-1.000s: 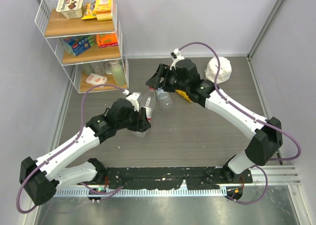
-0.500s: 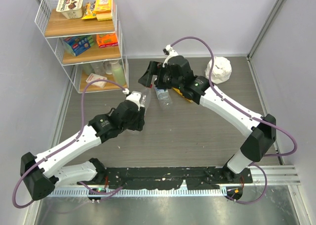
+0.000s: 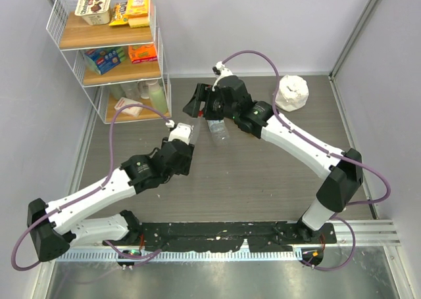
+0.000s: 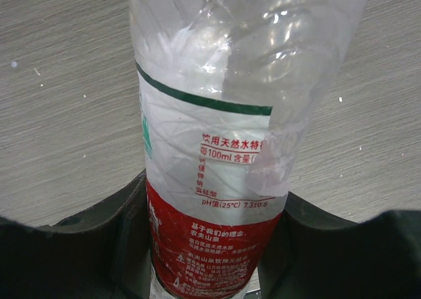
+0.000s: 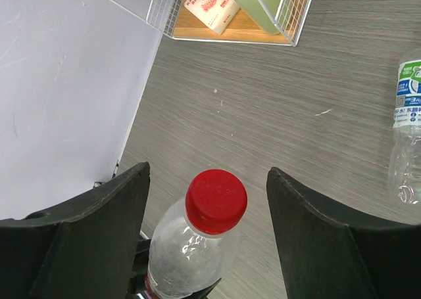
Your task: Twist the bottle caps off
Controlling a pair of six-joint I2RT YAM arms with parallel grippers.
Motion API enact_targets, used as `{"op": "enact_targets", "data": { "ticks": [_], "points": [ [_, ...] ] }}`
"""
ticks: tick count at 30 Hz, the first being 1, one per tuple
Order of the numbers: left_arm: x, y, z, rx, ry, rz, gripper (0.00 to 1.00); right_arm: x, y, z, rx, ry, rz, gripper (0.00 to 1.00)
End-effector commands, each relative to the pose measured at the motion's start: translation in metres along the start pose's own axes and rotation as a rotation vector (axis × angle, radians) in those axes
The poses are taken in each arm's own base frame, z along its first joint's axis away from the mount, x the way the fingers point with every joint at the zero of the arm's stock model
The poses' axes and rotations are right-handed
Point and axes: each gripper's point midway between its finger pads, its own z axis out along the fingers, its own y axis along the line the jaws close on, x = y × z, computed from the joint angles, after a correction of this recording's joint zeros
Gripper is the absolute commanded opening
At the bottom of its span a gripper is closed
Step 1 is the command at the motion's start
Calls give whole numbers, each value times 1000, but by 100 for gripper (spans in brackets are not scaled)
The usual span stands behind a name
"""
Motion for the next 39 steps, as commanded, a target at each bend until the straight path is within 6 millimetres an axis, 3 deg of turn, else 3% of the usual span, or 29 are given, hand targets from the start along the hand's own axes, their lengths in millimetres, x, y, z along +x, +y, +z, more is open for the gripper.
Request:
{"op": "enact_targets", "data": {
  "ticks": [1,6,12,27,32,34,39],
  "points": [
    [-20,3,-7,-27,-68,-33,13,-16,15,-10,-33,-67,30,74],
    [-17,0,-6,-21,-63,-29,12,-23,13,-19,-38,-128,52,73],
    [-14,-5,-5,-12,-57,-27,12,-19,13,-20,-51,-128,66,62],
    [-6,-10,-5,-5,-44,-24,12,-31,19,-29,-97,-203,104,63],
    [-2,-11,-3,-1,-39,-29,13,-25,19,-22,-100,-173,103,61],
    [-2,-12,-3,-1,-39,-28,13,-23,18,-20,-106,-170,113,56],
    [-5,-12,-4,-4,-46,-25,13,-22,16,-22,-97,-176,108,30]
  ]
}}
